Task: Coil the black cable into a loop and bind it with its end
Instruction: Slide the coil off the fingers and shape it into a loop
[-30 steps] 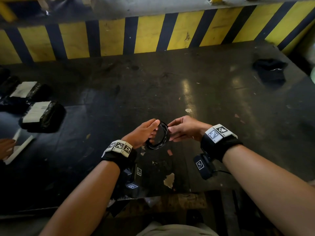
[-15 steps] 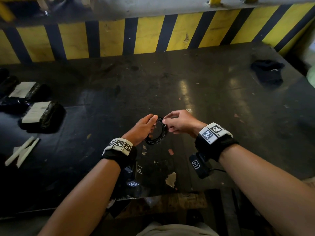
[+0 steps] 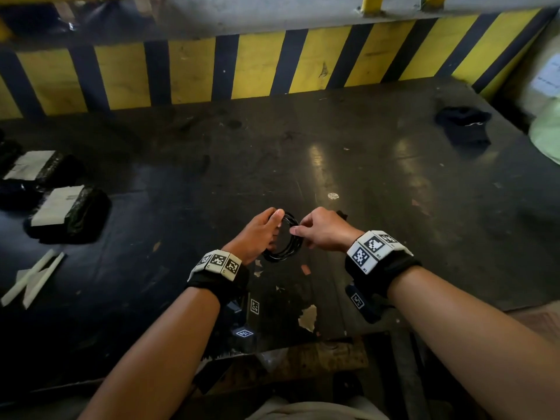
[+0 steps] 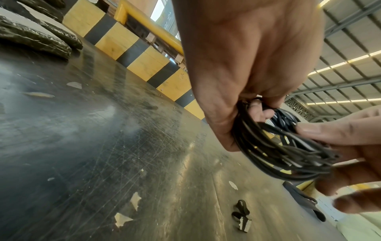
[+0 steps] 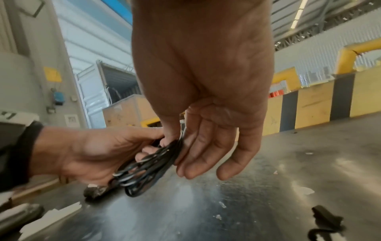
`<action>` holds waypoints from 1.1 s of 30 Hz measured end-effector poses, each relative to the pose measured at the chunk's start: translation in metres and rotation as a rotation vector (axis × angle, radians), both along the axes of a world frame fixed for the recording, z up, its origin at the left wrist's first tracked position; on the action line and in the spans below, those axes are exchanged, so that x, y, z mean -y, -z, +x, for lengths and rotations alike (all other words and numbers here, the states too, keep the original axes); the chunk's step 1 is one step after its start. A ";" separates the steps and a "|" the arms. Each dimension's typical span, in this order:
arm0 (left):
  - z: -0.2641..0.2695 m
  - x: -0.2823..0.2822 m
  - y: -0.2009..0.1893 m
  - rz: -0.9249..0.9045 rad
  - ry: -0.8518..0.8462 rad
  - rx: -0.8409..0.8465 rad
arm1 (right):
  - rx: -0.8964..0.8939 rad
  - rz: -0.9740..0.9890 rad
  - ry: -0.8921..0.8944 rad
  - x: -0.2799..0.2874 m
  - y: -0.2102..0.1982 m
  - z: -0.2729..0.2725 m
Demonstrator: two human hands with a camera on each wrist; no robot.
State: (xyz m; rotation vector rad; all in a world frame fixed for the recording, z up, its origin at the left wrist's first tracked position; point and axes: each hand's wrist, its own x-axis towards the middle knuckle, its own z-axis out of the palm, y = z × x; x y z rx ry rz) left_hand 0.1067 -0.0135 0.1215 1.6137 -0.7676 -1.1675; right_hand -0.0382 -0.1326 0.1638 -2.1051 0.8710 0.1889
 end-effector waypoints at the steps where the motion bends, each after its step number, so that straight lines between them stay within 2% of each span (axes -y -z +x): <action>1: 0.000 0.000 0.000 0.002 0.006 -0.015 | -0.030 -0.013 -0.003 0.000 0.002 -0.001; 5: 0.002 -0.001 0.002 0.008 0.039 -0.019 | -0.096 0.016 0.079 0.003 0.006 -0.007; 9: 0.003 -0.002 0.006 0.024 0.065 -0.004 | 0.067 0.106 0.242 0.003 0.002 -0.013; 12: 0.000 0.001 0.006 0.040 0.069 -0.012 | 0.130 0.118 0.157 -0.002 0.002 -0.017; 16: -0.005 0.008 0.010 0.059 0.090 0.022 | 0.090 -0.022 0.093 -0.005 0.003 -0.019; 20: -0.010 0.016 0.005 0.057 0.097 -0.012 | 0.112 0.283 0.141 0.010 0.001 -0.026; 23: -0.016 0.024 -0.003 0.044 0.092 -0.068 | 0.242 0.408 0.224 0.025 0.000 -0.033; 27: -0.022 0.033 -0.006 0.058 0.112 -0.126 | 0.233 0.480 0.253 0.045 -0.001 -0.043; 33: -0.027 0.047 -0.008 0.124 0.203 -0.230 | 0.227 0.426 0.318 0.064 0.004 -0.043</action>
